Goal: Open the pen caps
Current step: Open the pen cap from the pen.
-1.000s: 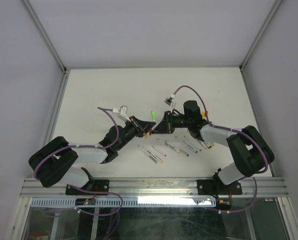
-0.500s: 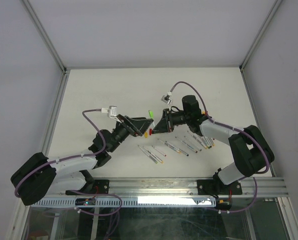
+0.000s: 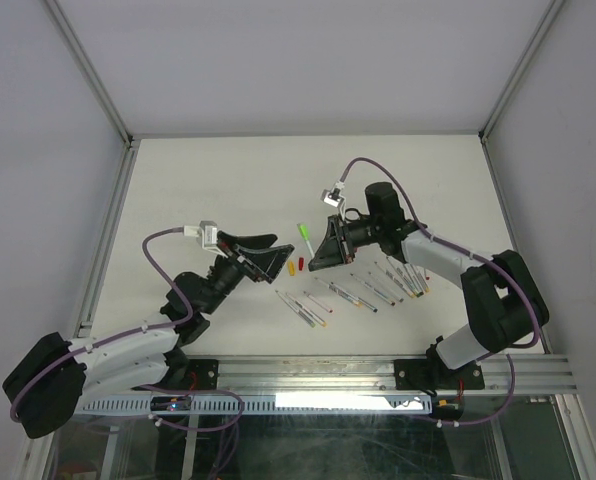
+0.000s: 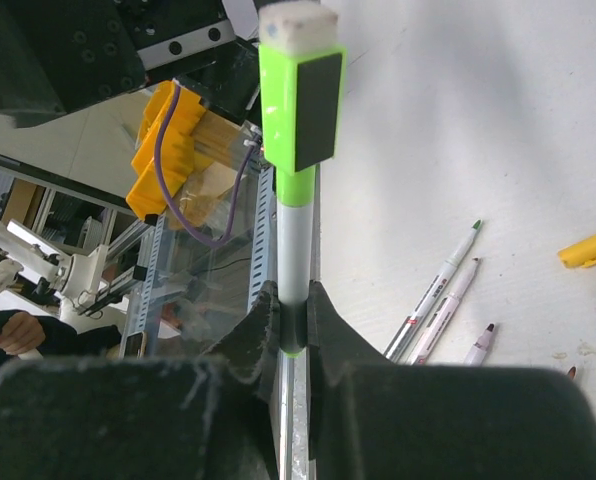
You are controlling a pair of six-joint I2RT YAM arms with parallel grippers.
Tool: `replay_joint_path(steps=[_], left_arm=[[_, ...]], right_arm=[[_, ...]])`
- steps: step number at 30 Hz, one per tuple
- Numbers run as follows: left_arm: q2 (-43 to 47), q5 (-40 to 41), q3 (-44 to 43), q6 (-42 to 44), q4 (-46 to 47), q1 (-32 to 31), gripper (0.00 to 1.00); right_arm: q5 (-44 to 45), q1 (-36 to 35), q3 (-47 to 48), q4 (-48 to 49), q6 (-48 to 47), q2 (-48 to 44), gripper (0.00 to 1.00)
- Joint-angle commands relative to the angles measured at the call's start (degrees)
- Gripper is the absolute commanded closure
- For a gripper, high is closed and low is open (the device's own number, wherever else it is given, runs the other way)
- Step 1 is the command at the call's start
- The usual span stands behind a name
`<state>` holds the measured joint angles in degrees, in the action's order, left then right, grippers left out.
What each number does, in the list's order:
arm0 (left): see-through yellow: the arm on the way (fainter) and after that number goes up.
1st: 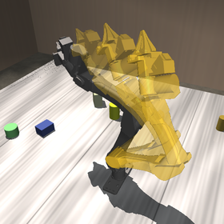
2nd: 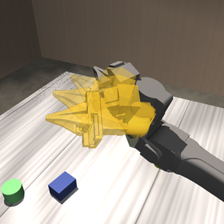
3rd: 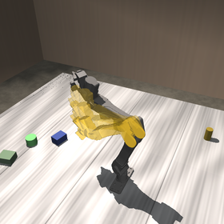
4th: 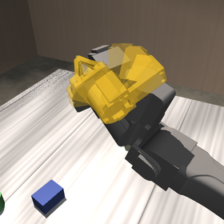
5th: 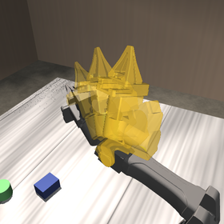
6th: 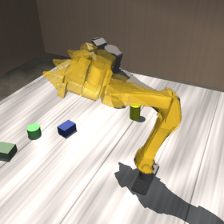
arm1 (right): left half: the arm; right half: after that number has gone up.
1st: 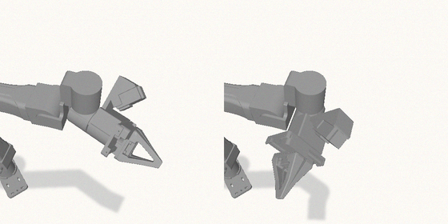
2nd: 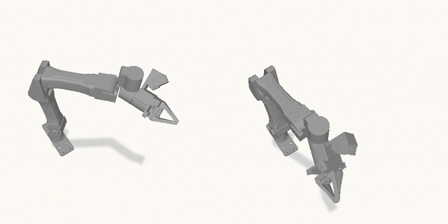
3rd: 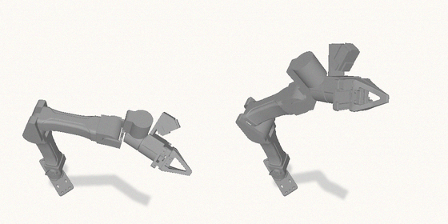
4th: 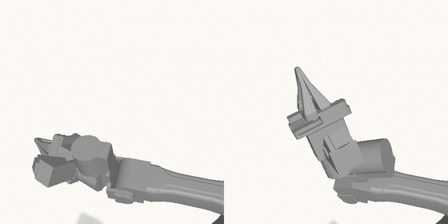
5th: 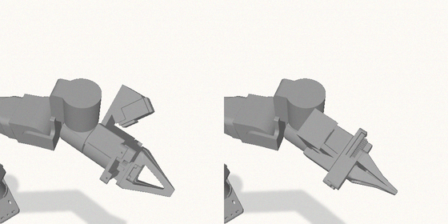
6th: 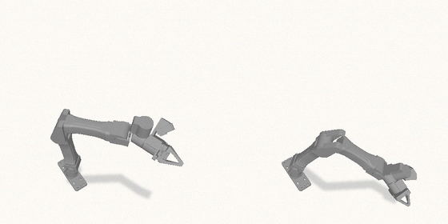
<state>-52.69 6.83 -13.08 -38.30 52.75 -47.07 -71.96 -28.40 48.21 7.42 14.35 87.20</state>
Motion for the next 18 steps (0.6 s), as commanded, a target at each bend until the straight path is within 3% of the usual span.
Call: replay_joint_path(steps=[1,10,18], left_arm=[[-0.13,-3.34,2.99,-0.10,6.46,1.89,0.01],[-9.56,-22.36,4.70,-11.99,23.26,12.01,0.01],[-12.88,-22.52,4.41,-13.29,25.78,12.88,0.01]], right_arm=[[-4.30,0.75,2.94,-0.92,-2.55,0.32,1.00],[-5.04,1.19,3.15,-1.60,-3.26,0.52,1.00],[-5.53,1.67,3.33,-2.15,-3.60,0.53,1.00]])
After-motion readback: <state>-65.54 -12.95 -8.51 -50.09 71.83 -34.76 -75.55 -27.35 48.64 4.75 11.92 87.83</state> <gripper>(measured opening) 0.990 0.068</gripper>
